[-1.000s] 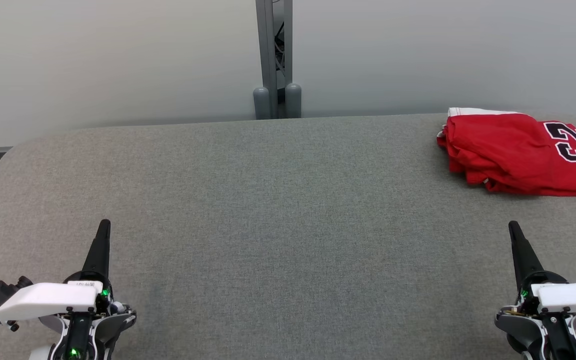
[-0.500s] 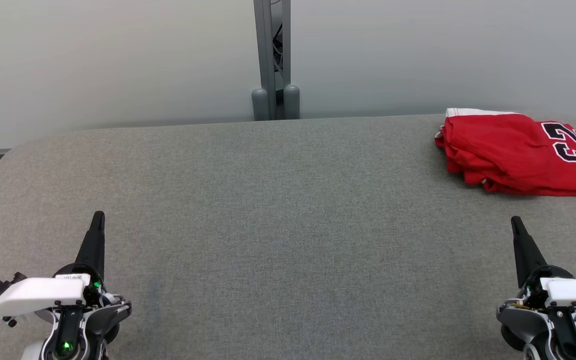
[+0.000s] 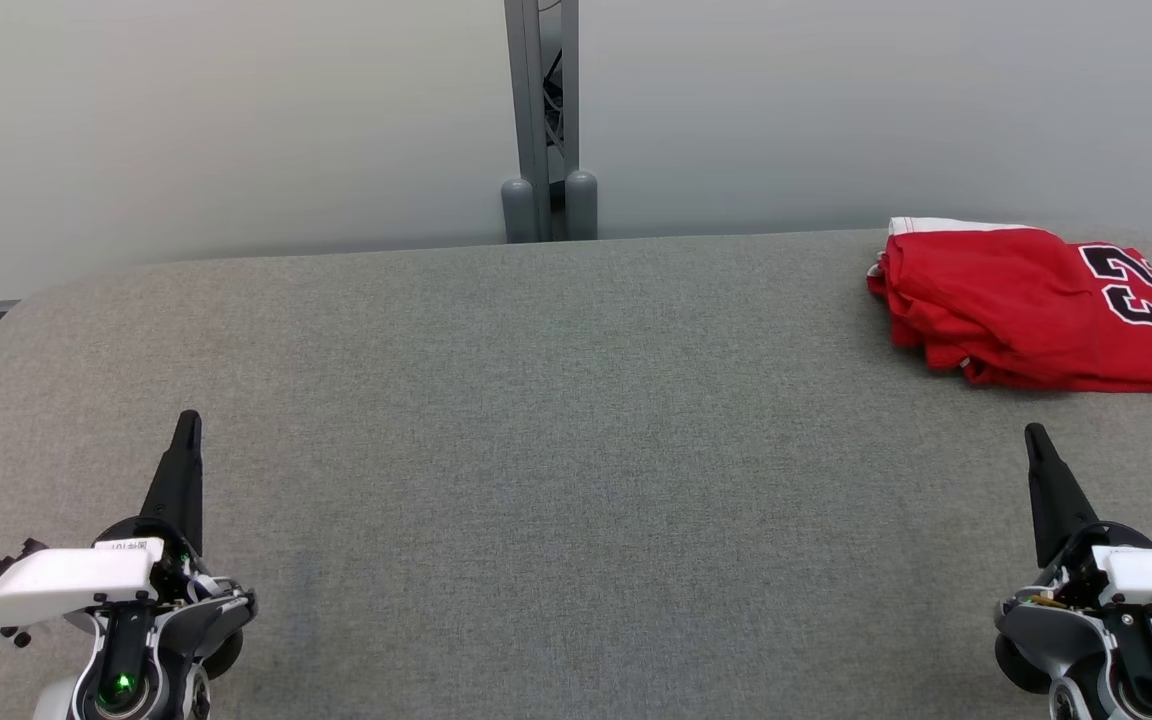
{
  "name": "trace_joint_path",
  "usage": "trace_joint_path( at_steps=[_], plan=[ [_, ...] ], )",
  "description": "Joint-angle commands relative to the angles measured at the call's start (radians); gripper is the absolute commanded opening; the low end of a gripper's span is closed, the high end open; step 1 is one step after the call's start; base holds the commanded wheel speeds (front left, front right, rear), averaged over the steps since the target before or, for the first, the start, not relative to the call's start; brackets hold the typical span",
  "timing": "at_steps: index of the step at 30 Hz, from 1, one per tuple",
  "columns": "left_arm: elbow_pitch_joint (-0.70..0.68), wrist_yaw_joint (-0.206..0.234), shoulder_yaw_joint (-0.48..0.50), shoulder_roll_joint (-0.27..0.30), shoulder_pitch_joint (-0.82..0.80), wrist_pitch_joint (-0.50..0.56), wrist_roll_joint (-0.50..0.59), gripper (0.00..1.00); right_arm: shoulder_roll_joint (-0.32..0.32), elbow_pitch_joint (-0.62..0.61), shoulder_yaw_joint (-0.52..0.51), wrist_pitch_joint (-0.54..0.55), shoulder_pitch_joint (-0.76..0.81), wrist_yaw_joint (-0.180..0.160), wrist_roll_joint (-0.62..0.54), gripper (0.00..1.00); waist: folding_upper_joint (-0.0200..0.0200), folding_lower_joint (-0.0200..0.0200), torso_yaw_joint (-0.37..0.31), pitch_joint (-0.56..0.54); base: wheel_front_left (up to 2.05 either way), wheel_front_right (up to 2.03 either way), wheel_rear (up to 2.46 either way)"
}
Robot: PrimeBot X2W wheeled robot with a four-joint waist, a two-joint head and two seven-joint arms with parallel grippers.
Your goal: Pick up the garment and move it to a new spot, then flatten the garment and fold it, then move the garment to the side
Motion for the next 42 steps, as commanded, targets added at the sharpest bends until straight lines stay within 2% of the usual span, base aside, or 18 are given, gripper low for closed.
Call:
trace_joint_path(
  at_steps=[1, 42],
  plan=[
    [0.0, -0.005, 0.005, 0.002, -0.016, 0.003, -0.001, 0.0, -0.004, 0.002, -0.004, 0.006, -0.006, 0.0, 0.002, 0.0, 0.0, 0.0, 0.0, 0.0, 0.0, 0.0, 0.0],
    [0.001, -0.005, 0.022, -0.009, -0.018, 0.015, 0.015, 0.0, 0.003, 0.003, -0.014, 0.014, -0.007, 0.0, -0.01, 0.0, 0.0, 0.0, 0.0, 0.0, 0.0, 0.0, 0.0]
  ],
)
